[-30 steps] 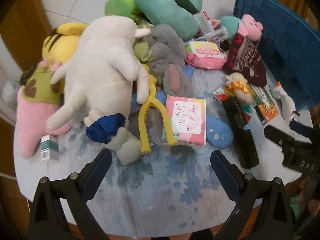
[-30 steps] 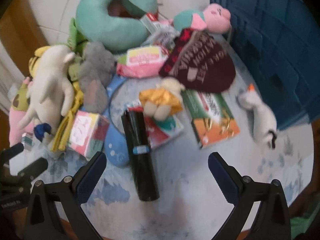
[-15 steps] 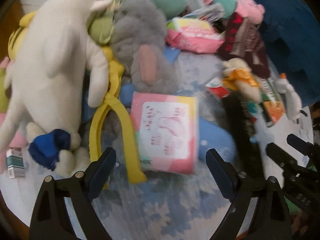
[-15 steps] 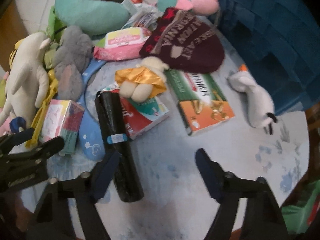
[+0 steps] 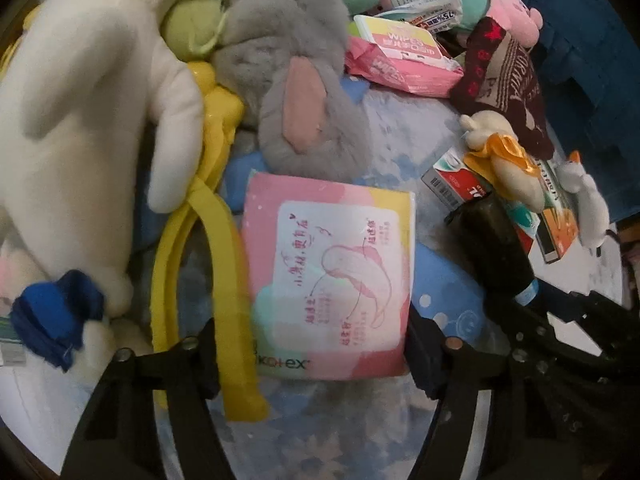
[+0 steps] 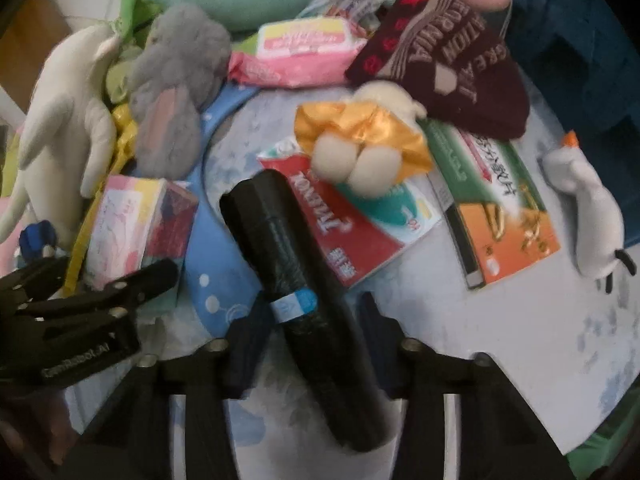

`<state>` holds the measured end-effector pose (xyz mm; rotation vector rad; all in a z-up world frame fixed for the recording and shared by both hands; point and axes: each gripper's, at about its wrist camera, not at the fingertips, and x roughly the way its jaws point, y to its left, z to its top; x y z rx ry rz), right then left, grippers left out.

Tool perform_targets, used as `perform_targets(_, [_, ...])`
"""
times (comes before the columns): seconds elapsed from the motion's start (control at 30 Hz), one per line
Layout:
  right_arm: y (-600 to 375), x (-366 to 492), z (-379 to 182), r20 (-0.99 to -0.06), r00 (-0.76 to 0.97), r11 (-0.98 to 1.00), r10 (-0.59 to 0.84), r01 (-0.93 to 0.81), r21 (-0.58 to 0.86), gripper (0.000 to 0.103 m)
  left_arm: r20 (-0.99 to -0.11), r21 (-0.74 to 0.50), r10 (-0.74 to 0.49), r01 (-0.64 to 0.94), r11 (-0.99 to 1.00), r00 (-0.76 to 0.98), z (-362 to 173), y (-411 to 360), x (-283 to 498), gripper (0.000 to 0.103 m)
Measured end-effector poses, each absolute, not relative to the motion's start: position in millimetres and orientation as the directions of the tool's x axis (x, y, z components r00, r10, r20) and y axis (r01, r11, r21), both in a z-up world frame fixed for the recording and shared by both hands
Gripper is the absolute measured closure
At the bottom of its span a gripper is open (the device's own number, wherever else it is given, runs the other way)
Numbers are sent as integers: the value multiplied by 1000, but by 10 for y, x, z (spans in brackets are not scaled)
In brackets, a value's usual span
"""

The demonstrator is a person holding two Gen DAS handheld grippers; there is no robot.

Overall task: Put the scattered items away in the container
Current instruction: 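Grasp the pink Kotex pad packet with the left gripper while the right grasps the black bag roll, then lift the Kotex packet with the left gripper while the right lifts the black roll toward the crate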

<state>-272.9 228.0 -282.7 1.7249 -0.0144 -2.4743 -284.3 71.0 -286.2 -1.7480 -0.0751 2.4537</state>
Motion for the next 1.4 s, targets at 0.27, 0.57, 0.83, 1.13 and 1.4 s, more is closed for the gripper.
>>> perform_targets(0.27, [2298, -2702, -2832, -927, -353, -991, -129, 90, 104, 61, -933, -90, 115, -89, -992, -341, -2839, 731, -2773, 34])
perform_targets(0.57, [2221, -2615, -2826, -922, -365, -991, -127, 87, 102, 64, -929, -78, 108, -98, -992, -354, -2730, 722, -2584, 37])
perform_targets(0.83, [2232, -2552, -2735, -916, -378, -991, -132, 84, 108, 69, -917, -76, 111, -104, -992, -383, -2565, 773, -2479, 37])
perform_targets(1.13, [2309, -2561, -2364, -888, -438, -990, -142, 81, 119, 72, -893, -63, 113, -128, -990, -436, -2244, 789, -2526, 37])
perform_targets(1.4, [2386, -2574, -2072, -863, -484, -989, -149, 76, 128, 85, -864, -49, 113, -141, -989, -490, -1922, 883, -2533, 37])
